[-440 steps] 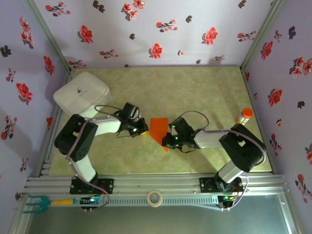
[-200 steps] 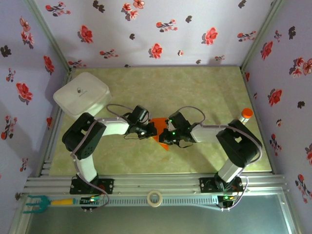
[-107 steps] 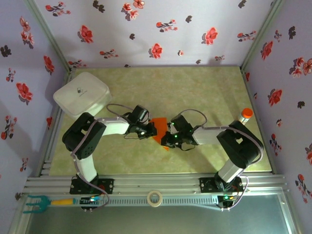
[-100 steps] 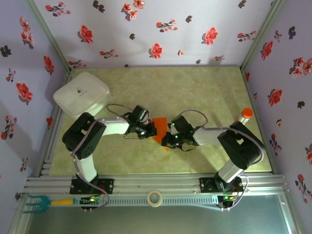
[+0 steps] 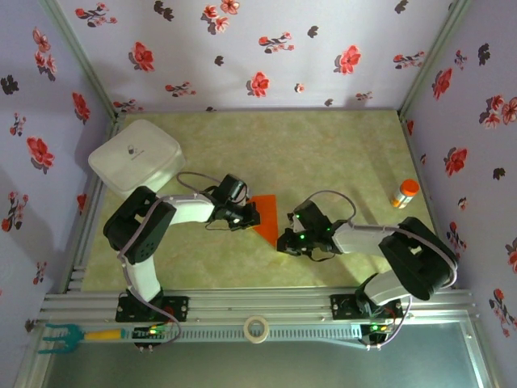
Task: Fold a paper plane with a square sheet of paper (pick it up from the middle)
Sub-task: Fold the triangle third at the center of the table.
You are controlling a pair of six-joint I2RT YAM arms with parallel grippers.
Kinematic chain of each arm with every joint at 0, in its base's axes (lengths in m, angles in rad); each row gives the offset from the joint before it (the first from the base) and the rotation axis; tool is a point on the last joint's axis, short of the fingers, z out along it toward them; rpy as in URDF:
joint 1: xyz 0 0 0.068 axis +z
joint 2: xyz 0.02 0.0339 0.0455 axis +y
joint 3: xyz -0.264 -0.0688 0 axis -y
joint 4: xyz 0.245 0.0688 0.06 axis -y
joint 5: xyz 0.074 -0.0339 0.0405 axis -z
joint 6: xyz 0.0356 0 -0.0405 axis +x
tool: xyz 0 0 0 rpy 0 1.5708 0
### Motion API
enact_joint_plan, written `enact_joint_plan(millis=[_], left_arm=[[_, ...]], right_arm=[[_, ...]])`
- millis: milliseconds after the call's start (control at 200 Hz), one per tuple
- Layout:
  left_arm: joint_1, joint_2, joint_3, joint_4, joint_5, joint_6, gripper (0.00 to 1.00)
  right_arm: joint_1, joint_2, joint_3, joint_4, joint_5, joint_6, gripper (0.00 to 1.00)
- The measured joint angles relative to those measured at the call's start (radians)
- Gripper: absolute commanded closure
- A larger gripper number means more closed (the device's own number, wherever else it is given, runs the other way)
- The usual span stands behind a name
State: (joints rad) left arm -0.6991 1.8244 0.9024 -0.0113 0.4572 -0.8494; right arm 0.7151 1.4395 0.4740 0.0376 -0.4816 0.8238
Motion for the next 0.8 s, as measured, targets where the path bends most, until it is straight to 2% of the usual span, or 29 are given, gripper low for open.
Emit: enact_joint_plan(millis=[280, 450, 630, 800], left_arm=[[0.0, -0.001, 0.0, 0.0, 0.0, -0.001, 1.0], [0.0, -0.002, 0.0, 0.0, 0.0, -0.001, 1.0], [0.0, -0.002, 0.0, -0.001, -0.001, -0.001, 1.0], [0.0, -0.003, 0.006, -0.013, -0.005, -0.001, 1.0]], right_arm=[[-0.002, -0.071, 0.06, -0.101, 0.04, -0.001, 0.92], [-0.002, 0.035, 0.149, -0.055, 0.034, 0.009, 0.92], [-0.002, 0.136, 0.171, 0.014, 0.027, 0.044, 0.92], [-0.002, 0.182, 0.171, 0.028, 0.02, 0.052, 0.97]])
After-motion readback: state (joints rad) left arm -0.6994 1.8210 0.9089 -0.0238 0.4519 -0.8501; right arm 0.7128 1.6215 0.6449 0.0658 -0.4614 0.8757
